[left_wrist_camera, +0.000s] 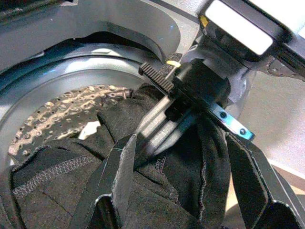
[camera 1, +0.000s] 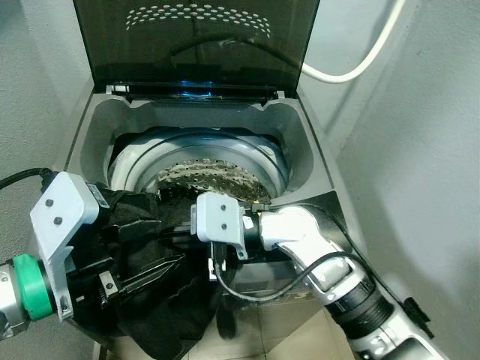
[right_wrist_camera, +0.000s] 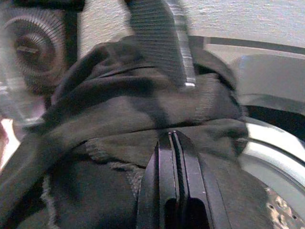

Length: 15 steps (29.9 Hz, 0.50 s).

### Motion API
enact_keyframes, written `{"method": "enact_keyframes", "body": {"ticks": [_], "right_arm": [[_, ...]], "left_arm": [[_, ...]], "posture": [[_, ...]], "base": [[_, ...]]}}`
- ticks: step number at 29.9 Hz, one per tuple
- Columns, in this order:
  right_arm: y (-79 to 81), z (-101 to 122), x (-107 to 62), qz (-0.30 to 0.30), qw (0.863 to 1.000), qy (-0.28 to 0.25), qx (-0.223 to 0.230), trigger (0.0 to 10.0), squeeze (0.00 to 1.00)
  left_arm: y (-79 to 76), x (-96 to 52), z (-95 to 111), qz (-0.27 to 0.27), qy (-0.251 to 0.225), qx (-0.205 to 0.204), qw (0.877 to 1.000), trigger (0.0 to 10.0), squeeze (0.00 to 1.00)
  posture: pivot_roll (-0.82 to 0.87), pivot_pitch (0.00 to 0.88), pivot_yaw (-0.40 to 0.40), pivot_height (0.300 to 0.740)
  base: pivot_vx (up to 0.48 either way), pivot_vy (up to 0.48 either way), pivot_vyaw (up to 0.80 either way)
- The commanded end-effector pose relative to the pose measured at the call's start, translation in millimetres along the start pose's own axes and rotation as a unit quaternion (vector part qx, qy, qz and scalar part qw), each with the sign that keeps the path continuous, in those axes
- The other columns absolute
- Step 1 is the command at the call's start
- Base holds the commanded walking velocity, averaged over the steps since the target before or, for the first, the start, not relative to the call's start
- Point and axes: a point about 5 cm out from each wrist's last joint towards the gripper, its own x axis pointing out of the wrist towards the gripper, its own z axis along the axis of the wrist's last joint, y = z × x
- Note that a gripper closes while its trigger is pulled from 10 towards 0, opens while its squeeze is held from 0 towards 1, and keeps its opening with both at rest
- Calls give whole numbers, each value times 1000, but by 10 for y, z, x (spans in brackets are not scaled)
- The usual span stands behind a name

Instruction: Clothes washing

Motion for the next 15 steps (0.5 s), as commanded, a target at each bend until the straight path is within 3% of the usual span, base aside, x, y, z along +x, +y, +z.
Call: {"method": "enact_keyframes", "body": {"ticks": [1, 5, 6, 10, 12, 15], "right_arm": [[-25, -166, -32, -29, 998, 23, 49, 0, 0], [-151, -93, -4, -84, 994, -6, 70, 0, 0], [-263, -55, -13, -130, 989, -14, 68, 0, 0], [-327, -32, -38, -145, 987, -15, 66, 0, 0], [-403, 11, -167, -135, 990, -7, 45, 10000, 0], [-421, 20, -209, -134, 990, -6, 39, 10000, 0]], "left_arm": [[-31, 12, 8, -4, 2, 12, 1000, 10000, 0], [-28, 24, 15, 0, -3, 19, 1000, 10000, 0], [-26, 28, 15, 2, -5, 21, 1000, 10000, 0], [-25, 31, 16, 3, -6, 21, 1000, 10000, 0], [-36, 22, 10, 0, -4, 23, 1000, 10000, 0], [-41, 19, 7, -1, -3, 24, 1000, 10000, 0]], "posture": [[171, 167, -33, 740], [172, 167, -34, 740], [171, 166, -33, 740], [169, 166, -33, 740], [170, 166, -35, 740], [170, 166, -35, 740]], "base": [[0, 0, 0], [0, 0, 0], [0, 0, 0], [0, 0, 0], [0, 0, 0], [0, 0, 0]]}}
